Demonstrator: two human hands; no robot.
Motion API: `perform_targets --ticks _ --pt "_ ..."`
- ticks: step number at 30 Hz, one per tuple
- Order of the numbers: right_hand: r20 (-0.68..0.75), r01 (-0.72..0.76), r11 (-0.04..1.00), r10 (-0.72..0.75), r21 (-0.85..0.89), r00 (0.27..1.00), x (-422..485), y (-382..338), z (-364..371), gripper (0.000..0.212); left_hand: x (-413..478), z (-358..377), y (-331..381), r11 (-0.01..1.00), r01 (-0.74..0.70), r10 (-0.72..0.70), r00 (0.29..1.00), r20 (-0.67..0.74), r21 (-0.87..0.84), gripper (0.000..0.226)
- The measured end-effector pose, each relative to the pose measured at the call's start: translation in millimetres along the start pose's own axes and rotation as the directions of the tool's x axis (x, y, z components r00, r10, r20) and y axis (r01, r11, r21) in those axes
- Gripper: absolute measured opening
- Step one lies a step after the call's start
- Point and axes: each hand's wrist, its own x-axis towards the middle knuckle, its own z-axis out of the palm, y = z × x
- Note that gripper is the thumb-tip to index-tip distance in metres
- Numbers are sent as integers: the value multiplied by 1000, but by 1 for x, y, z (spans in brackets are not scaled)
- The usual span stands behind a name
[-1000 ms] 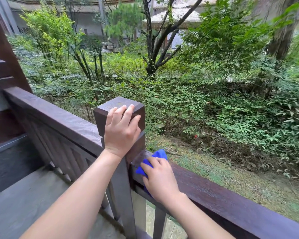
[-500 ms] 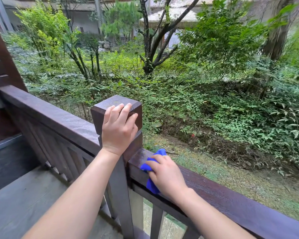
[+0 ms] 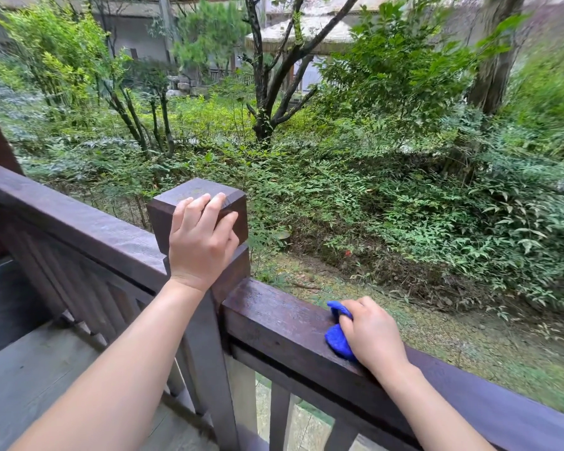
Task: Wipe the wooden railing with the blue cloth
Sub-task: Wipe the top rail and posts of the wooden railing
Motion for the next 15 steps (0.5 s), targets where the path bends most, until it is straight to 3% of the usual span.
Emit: perform_targets --ticks 9,15 --pt "32 -15 999 17 -47 999 -19 30 -22 20 6 -21 2 1000 30 -31 980 196 6 20" --pt "57 2 991 5 -131 998 -39 65 -42 23 31 -38 37 976 195 -218 869 443 98 22"
